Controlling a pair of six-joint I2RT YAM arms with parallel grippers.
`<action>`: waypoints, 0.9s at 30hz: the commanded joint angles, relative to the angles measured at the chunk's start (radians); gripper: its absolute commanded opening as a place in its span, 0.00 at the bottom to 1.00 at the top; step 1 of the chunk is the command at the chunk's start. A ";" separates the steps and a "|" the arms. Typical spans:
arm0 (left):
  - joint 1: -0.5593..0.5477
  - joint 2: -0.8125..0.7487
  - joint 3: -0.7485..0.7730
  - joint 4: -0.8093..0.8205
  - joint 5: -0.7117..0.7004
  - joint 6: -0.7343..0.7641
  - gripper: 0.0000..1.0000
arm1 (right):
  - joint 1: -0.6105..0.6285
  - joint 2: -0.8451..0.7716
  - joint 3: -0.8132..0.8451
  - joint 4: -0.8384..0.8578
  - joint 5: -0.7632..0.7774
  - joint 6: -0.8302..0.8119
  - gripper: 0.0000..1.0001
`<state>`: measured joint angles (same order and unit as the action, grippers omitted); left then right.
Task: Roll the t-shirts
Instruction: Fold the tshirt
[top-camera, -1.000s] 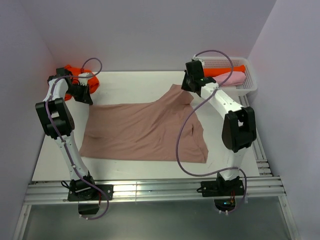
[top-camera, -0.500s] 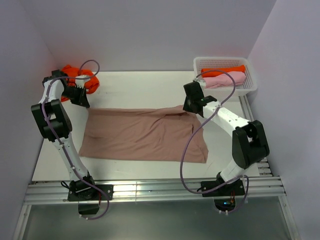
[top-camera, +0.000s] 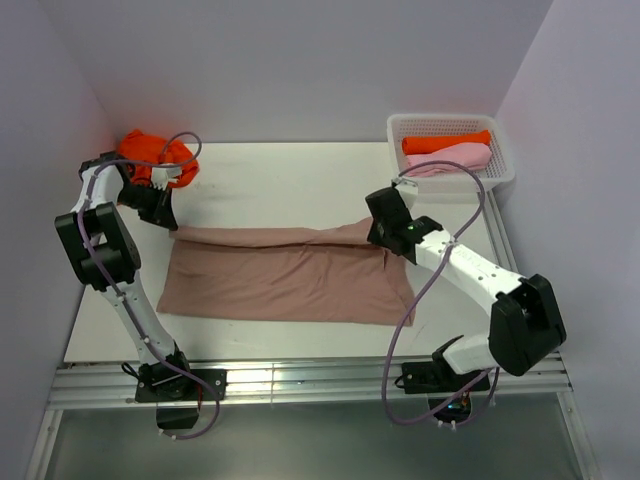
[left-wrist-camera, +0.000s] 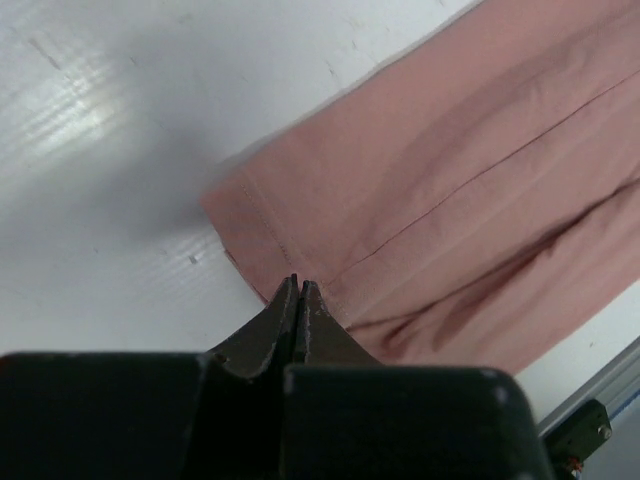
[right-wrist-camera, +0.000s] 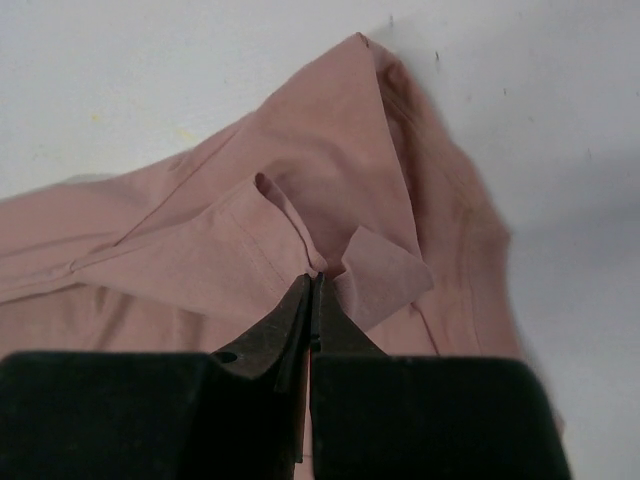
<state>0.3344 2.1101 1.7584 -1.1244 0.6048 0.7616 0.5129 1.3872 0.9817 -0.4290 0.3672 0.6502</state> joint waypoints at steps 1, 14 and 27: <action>0.015 -0.087 -0.022 -0.048 0.020 0.070 0.00 | 0.016 -0.074 -0.044 -0.030 0.053 0.058 0.00; 0.023 -0.160 -0.177 -0.048 -0.019 0.134 0.00 | 0.056 -0.152 -0.164 -0.034 0.047 0.123 0.00; 0.032 -0.183 -0.272 -0.032 -0.043 0.165 0.17 | 0.105 -0.157 -0.279 0.012 -0.001 0.187 0.36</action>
<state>0.3576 1.9877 1.4868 -1.1530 0.5518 0.8848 0.6067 1.2594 0.7162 -0.4488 0.3645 0.8143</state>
